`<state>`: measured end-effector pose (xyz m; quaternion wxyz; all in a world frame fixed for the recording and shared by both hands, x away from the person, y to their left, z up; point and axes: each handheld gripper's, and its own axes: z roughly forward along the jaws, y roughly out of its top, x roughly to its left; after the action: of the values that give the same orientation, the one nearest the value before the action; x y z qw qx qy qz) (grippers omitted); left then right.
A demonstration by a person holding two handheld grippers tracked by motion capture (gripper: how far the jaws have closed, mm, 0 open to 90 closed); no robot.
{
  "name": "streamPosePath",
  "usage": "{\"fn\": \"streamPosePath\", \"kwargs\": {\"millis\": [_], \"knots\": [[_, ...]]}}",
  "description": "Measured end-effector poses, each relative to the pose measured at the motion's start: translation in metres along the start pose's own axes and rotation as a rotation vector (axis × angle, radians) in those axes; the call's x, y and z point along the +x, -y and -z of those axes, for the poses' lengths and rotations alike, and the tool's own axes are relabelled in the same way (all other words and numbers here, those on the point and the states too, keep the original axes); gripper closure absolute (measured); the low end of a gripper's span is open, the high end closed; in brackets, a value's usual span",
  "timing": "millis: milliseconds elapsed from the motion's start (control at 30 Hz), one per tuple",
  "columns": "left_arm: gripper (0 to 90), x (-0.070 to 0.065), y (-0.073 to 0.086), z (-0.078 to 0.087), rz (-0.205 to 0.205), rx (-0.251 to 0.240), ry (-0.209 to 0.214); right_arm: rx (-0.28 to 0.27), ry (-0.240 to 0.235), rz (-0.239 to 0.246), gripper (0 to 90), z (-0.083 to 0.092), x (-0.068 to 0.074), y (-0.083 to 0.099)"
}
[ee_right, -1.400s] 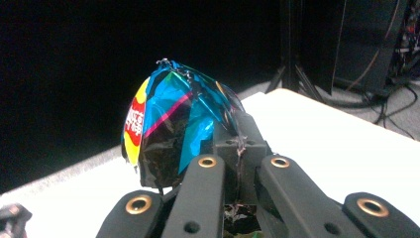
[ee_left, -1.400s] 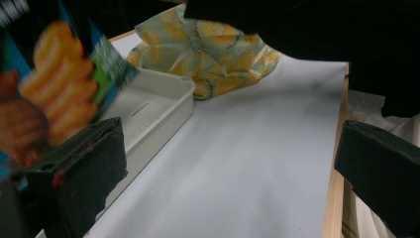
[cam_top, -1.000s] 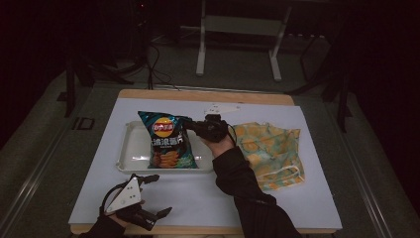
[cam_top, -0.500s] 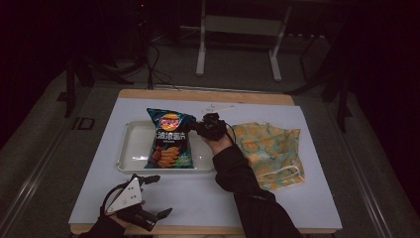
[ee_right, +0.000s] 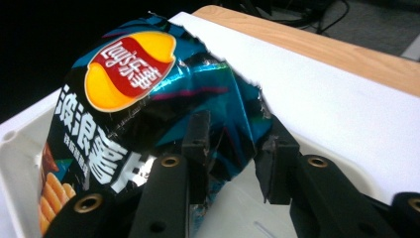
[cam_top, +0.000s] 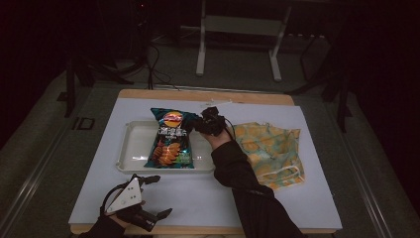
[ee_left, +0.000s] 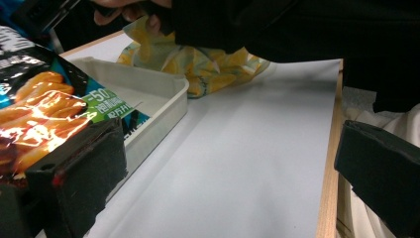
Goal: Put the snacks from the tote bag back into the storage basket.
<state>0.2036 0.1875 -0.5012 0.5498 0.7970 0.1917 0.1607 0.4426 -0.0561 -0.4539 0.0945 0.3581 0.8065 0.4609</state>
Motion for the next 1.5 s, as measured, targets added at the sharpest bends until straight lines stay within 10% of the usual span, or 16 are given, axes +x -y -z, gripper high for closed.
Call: {"fn": "streamPosePath", "kwargs": {"millis": [433, 900, 1500], "knots": [[0.3, 0.0, 0.0, -0.001, 0.001, 0.002, -0.004, -0.021, 0.014, 0.064, 53.2, 0.046, -0.007, -0.017], [0.2, 0.001, 0.0, -0.001, 0.003, 0.005, -0.009, -0.059, -0.034, 0.093, 15.7, 0.1, -0.022, -0.012], [0.3, 0.0, 0.0, -0.002, 0.004, 0.008, -0.012, -0.098, -0.044, 0.175, 16.0, 0.166, -0.027, 0.017]]}}
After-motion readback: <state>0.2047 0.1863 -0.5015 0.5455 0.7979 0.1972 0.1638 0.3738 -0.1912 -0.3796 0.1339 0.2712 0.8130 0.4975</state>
